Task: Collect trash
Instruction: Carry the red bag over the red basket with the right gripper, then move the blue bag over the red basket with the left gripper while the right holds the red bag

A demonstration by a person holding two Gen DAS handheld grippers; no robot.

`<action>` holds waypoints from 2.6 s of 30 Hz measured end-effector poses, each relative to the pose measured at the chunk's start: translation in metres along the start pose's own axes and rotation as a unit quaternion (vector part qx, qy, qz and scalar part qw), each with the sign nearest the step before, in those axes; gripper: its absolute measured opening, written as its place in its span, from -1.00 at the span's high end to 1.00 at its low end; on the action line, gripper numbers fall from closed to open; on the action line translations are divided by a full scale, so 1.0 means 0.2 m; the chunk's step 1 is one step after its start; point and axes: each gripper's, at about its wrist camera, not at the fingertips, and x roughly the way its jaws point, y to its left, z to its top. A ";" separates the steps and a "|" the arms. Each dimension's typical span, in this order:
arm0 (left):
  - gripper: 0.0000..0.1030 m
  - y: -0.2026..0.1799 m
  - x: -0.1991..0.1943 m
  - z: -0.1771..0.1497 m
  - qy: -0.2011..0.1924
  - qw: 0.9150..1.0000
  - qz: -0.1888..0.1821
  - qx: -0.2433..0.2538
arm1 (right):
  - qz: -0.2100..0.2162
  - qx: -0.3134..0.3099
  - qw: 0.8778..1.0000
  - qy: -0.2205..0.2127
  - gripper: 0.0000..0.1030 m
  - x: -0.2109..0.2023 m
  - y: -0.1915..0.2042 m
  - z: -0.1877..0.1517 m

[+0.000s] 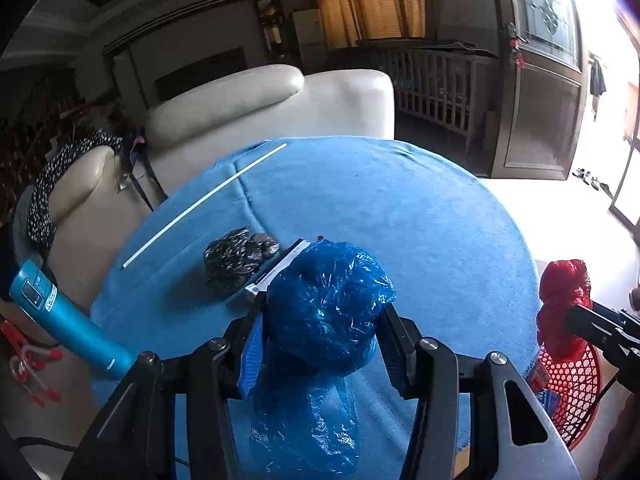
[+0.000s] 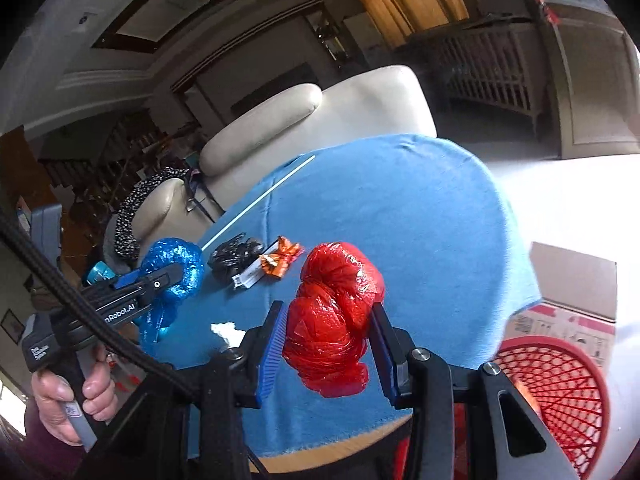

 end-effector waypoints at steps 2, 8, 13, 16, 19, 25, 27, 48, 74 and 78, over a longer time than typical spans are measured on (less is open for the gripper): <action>-0.03 -0.05 -0.02 0.00 -0.003 1.000 -0.001 0.008 | -0.004 -0.001 1.000 -0.005 0.15 -0.04 -0.02 -0.01; -0.03 -0.16 -0.11 0.00 -0.014 1.000 -0.003 0.027 | -0.006 0.001 1.000 -0.025 0.15 -0.17 -0.07 -0.04; -0.03 -0.27 -0.19 -0.01 -0.025 0.999 -0.005 0.043 | 0.000 0.001 0.999 -0.038 0.15 -0.27 -0.09 -0.07; -0.03 -0.32 -0.23 -0.03 -0.029 0.998 -0.006 0.049 | 0.000 -0.012 0.999 -0.039 0.15 -0.33 -0.10 -0.08; -0.03 -0.38 -0.26 -0.04 -0.033 0.998 -0.006 0.057 | 0.000 -0.027 0.999 -0.034 0.15 -0.38 -0.12 -0.09; -0.03 -0.46 -0.32 -0.06 -0.034 0.998 -0.010 0.060 | -0.016 -0.044 0.998 -0.041 0.15 -0.53 -0.17 -0.09; -0.03 -0.49 -0.34 -0.07 -0.035 0.997 -0.011 0.063 | -0.011 -0.035 0.998 -0.048 0.15 -0.56 -0.19 -0.10; -0.03 -0.65 -0.49 -0.08 -0.051 0.994 -0.008 0.092 | -0.019 -0.021 0.997 -0.078 0.15 -0.81 -0.29 -0.14; -0.03 -0.77 -0.51 -0.09 -0.048 0.992 -0.018 0.119 | -0.019 -0.004 0.997 -0.081 0.15 -0.86 -0.33 -0.14; -0.03 -0.78 -0.51 -0.10 -0.047 0.991 -0.018 0.123 | -0.018 -0.003 0.997 -0.078 0.15 -0.86 -0.33 -0.15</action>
